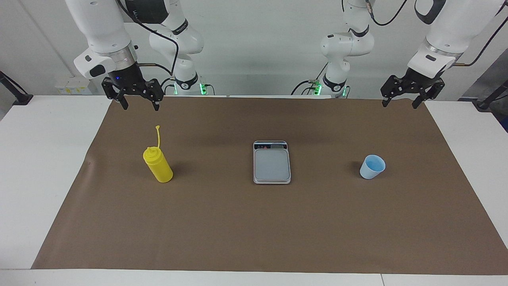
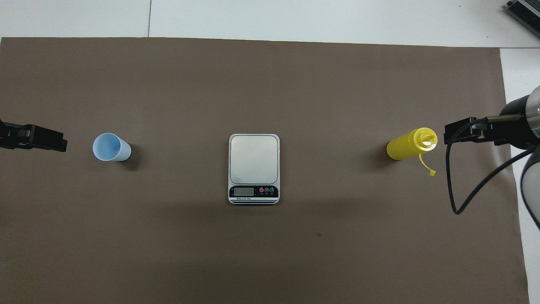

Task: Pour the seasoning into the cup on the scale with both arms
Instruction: 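Reach the left gripper to the light-blue cup and grasp it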

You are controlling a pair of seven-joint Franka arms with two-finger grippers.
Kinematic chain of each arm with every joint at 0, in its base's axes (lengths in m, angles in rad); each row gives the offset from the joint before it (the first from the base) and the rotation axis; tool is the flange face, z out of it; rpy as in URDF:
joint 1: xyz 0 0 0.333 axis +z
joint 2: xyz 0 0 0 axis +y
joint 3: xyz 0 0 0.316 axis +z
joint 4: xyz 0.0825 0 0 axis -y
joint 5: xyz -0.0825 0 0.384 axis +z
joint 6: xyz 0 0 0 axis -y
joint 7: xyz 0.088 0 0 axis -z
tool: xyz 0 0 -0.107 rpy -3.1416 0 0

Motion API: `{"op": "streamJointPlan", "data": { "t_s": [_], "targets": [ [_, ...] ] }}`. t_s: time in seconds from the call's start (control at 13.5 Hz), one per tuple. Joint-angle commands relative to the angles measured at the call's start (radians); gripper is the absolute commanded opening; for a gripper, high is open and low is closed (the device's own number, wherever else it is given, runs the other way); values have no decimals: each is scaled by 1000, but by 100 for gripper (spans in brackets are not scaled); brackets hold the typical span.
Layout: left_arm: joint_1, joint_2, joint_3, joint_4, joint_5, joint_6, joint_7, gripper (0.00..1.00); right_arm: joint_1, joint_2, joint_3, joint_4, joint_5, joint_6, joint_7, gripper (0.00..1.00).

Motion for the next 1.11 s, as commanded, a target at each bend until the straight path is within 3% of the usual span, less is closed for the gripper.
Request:
{"op": "streamJointPlan", "data": {
  "t_s": [0.0,0.52,0.81,1.03],
  "targets": [
    [-5,-28,4,-29,-6,9,-3,100,-10,-20,6,-22,2,4,14,100],
    [6,-61,5,-120,-8,73,-12,100,-10,-20,6,-22,2,4,14,100],
    [18,18,7,-130,-8,128,-29,100,-10,-20,6,-22,2,4,14,100],
    [31,49,7,-242,-10,307,-191,100,-10,-20,6,-22,2,4,14,100]
  ]
}}
